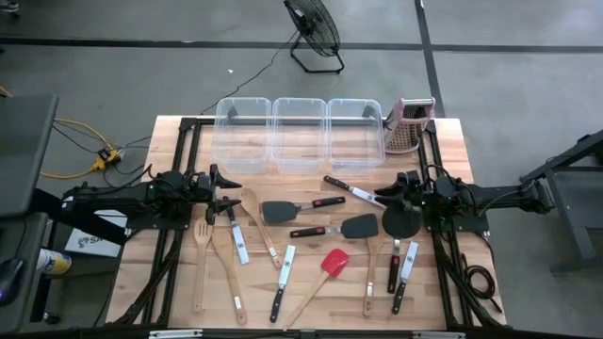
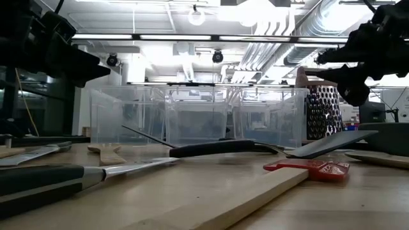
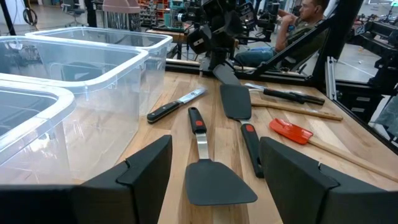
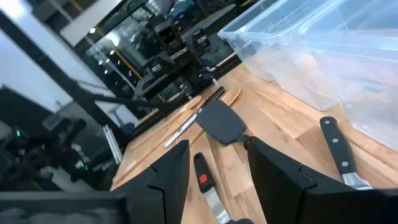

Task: Pick & Place Kitchen Items
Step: Put the black knife into the right bin

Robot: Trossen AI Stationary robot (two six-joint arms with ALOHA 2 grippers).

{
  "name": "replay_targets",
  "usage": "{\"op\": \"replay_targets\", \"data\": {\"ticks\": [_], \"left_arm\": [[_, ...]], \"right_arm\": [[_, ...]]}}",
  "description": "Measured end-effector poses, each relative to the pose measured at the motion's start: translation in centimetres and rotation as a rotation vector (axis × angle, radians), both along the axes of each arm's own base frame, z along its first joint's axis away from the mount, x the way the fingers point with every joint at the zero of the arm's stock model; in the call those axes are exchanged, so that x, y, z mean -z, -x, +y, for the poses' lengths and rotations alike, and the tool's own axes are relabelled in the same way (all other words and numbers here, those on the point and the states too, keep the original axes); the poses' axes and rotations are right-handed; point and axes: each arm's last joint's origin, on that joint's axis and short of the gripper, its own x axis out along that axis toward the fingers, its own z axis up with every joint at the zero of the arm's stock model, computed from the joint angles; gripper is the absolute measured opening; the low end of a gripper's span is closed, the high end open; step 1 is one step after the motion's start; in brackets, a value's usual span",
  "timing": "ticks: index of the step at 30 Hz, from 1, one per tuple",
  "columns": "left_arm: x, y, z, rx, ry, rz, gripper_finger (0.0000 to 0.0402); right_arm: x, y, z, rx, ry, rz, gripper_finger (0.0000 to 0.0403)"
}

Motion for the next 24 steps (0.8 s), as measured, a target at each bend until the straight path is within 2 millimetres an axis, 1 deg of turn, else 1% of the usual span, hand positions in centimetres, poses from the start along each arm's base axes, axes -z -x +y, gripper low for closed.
{"op": "replay_targets", "data": {"ticks": [5, 7, 10, 12, 16, 19, 24], "left_arm": [[0.0, 0.0, 0.0, 0.0, 0.0, 0.0, 0.0239], [0.0, 0.0, 0.0, 0.0, 0.0, 0.0, 0.0239], [0.0, 0.0, 0.0, 0.0, 0.0, 0.0, 0.0239], [0.0, 0.0, 0.0, 0.0, 0.0, 0.0, 0.0239], [0.0, 0.0, 0.0, 0.0, 0.0, 0.0, 0.0239], [0.0, 0.0, 0.0, 0.0, 0.0, 0.0, 0.0239], [0.0, 0.0, 0.0, 0.0, 0.0, 0.0, 0.0239]], "right_arm": [[-0.1, 0.0, 0.0, -0.007, -0.009, 0.006, 0.0156], [-0.4, 0.0, 0.0, 0.001, 0.013, 0.021, 0.0156], [-1.4, -0.1, 0.0, -0.004, 0.066, 0.036, 0.0156], [-1.7, -0.2, 0.0, -0.009, 0.09, 0.081, 0.0156], [-1.8, -0.6, 0.0, -0.024, 0.165, 0.171, 0.0156], [-1.5, -1.0, 0.0, -0.036, 0.231, 0.23, 0.0156], [-1.0, -1.5, -0.2, 0.022, 0.255, 0.306, 0.0156]]}}
